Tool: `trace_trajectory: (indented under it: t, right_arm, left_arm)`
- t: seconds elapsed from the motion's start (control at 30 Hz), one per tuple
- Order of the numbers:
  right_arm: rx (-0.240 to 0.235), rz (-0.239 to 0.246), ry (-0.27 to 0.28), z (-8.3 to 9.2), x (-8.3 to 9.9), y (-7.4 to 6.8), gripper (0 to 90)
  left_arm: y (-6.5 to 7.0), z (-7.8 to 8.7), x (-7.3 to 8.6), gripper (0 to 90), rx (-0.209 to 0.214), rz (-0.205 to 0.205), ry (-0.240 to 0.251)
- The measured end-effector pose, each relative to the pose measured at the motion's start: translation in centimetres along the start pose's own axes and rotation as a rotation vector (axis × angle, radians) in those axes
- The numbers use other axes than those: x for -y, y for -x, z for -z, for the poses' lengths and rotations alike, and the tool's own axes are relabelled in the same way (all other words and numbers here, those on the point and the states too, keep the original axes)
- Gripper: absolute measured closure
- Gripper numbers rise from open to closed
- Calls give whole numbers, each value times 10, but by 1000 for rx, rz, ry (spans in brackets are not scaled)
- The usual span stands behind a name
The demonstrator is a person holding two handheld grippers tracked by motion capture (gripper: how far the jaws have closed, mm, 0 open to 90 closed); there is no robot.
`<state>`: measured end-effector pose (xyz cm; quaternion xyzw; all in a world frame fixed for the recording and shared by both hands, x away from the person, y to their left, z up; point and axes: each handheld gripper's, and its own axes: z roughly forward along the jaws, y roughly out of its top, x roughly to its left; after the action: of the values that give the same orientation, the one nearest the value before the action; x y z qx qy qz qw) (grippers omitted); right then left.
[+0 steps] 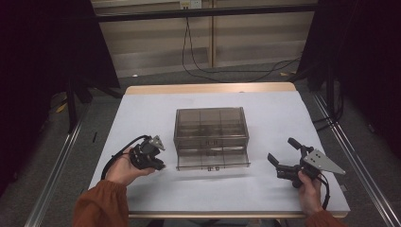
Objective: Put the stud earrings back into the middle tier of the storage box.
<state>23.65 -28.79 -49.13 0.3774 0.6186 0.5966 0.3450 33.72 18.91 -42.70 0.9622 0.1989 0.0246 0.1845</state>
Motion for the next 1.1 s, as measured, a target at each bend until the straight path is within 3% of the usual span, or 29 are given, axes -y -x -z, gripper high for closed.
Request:
trace_trajectory:
  t: [0.27,0.53,0.63,0.73,0.9,1.1]
  right_arm:
    - [2,0,-2,0,0,0,27]
    - [2,1,-1,0,0,0,28]
    - [2,1,-1,0,0,0,28]
    - [1,0,-1,0,0,0,28]
    - [2,0,-1,0,0,0,27]
    - [3,0,-1,0,0,0,28]
  left_arm:
    - [-9,-9,-7,807,4,-12,-83]
    - [-9,-17,-8,826,16,-17,-108]
    - [-10,-20,-9,841,19,8,-115]
    - [-11,-20,-8,850,20,4,-121]
    - [-13,-18,-3,855,29,35,-100]
    - [-15,-10,7,856,39,71,-17]
